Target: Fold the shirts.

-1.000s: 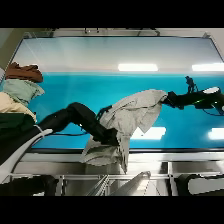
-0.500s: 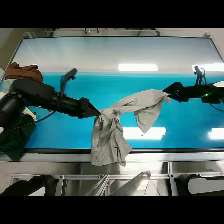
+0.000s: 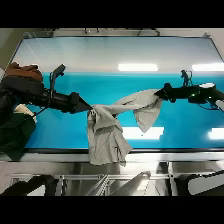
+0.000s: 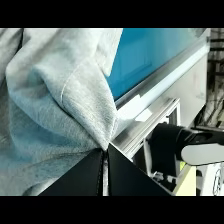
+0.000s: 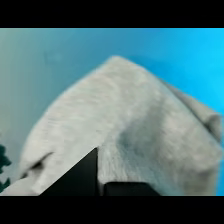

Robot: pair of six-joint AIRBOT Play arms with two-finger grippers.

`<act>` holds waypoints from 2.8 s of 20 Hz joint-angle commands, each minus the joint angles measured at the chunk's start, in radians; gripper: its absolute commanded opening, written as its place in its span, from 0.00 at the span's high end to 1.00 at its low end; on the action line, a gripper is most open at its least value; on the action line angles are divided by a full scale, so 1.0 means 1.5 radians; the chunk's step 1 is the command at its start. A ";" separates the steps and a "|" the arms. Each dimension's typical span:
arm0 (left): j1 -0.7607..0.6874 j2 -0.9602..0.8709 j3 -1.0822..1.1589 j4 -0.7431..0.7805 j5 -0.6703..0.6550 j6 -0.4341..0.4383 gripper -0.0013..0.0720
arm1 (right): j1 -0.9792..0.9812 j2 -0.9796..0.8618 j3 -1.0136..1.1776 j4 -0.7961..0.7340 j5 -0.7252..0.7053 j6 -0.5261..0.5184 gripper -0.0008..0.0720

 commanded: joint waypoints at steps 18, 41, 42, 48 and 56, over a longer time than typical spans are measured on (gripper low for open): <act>0.249 0.072 0.685 -0.077 0.177 -0.040 0.95 | -0.230 0.743 0.038 0.214 0.010 -0.145 0.97; 0.263 -0.427 0.487 0.097 0.287 -0.020 0.01 | -0.269 0.147 0.018 -0.345 0.170 0.128 0.52; 0.263 -0.379 0.422 0.165 0.280 -0.011 0.01 | -0.281 0.181 -0.030 -0.408 0.163 0.177 0.52; 0.263 -0.185 0.108 0.278 0.163 0.031 0.01 | -0.293 0.259 -0.301 -0.475 0.150 0.234 0.27; 0.315 -0.118 -0.018 0.278 0.154 0.089 0.01 | -0.292 0.242 -0.404 -0.281 0.101 0.050 0.37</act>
